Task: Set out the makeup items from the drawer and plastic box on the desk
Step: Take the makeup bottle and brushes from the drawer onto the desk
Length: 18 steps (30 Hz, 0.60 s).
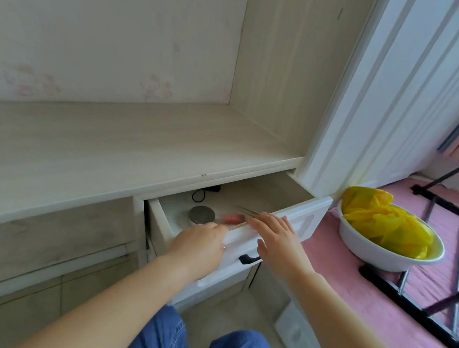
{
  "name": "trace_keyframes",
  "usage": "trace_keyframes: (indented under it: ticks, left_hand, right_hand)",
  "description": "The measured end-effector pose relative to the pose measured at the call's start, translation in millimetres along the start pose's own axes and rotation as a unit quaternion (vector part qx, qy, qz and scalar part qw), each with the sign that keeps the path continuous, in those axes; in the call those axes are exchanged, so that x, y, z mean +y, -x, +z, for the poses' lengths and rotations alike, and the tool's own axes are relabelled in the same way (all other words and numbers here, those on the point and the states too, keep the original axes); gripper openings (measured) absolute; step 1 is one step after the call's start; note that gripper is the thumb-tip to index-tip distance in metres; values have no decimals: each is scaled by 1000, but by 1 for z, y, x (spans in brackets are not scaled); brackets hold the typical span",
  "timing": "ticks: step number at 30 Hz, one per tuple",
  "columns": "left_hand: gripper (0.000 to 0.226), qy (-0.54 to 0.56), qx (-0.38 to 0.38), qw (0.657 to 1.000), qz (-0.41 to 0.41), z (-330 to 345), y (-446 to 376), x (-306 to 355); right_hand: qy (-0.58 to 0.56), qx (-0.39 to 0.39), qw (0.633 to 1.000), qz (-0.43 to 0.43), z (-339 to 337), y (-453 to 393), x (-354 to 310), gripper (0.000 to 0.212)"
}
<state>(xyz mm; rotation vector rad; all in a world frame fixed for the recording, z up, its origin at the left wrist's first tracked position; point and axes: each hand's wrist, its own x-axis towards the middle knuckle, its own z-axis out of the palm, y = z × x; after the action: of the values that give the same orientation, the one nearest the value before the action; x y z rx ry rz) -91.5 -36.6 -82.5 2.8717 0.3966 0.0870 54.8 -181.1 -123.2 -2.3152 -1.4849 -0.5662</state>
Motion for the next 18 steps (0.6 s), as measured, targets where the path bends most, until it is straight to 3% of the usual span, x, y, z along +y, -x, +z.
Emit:
trace_keyframes:
  ticks: [18]
  left_hand:
    - [33,42,-11,997,64,7,42,42]
  right_hand:
    - [2,21,1000,21,-27,77,3,50]
